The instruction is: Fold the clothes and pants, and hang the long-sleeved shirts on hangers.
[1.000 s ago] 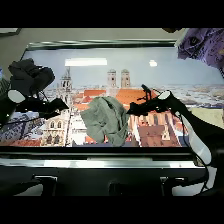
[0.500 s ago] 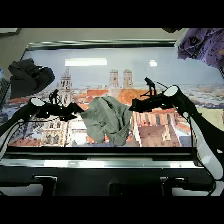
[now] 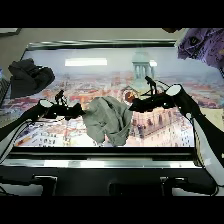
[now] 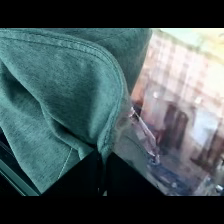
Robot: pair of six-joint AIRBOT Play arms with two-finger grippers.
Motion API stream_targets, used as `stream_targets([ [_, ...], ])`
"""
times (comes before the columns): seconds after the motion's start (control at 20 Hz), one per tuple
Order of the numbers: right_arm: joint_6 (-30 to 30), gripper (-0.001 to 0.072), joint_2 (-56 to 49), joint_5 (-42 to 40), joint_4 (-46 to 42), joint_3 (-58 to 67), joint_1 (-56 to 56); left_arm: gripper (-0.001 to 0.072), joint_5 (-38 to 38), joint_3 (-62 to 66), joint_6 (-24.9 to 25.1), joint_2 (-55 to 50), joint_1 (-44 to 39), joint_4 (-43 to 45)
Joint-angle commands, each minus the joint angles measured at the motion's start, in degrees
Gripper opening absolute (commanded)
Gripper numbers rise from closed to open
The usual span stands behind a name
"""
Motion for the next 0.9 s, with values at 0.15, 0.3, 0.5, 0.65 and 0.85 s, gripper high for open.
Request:
stream_targets([
  [0.15, 2.25, 0.0039, 5.25, -1.57, -6.10, 3.63, -0.63, 0.0015, -5.57, 11.10, -0.33, 2.64, 4.31, 5.33],
  [0.3, 7.96, 0.0039, 8.35, -1.44, -12.50, 16.35, -4.15, 0.0014, -11.54, 26.84, -5.79, 8.04, 9.86, 18.73],
  [0.5, 8.17, 0.0039, 13.38, 2.32, -14.10, 35.17, -5.92, 0.0015, -18.23, 49.05, -5.81, 15.43, 15.65, 22.64],
  [0.65, 10.84, 0.0039, 19.54, 4.33, -17.38, 44.15, -5.81, 0.0015, -22.82, 57.48, -8.17, 23.02, 17.73, 25.68],
  [0.85, 14.19, 0.0039, 31.39, 4.37, -26.99, 46.51, -5.81, 0.0015, -22.82, 57.79, -9.49, 35.58, 17.64, 33.97],
])
